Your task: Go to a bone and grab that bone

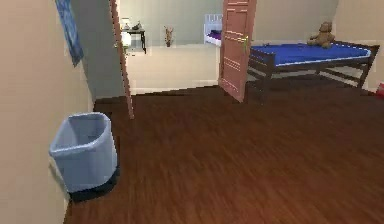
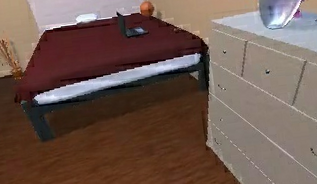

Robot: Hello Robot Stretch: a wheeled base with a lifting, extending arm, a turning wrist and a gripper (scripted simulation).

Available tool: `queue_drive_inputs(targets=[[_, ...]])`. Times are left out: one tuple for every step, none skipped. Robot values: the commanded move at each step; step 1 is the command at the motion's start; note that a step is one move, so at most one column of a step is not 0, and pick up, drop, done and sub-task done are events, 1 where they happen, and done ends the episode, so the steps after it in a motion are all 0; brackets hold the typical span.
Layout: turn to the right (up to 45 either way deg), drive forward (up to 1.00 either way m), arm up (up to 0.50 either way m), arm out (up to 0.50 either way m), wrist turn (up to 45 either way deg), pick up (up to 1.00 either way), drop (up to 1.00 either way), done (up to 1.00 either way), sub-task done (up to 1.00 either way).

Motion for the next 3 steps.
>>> queue_drive_inputs(targets=[[0.0,1.0,0.0,0.0,0.0,0.0,0.0,0.0,0.0],[0.0,1.0,0.0,0.0,0.0,0.0,0.0,0.0,0.0],[-6.0,0.0,0.0,0.0,0.0,0.0,0.0,0.0,0.0]])
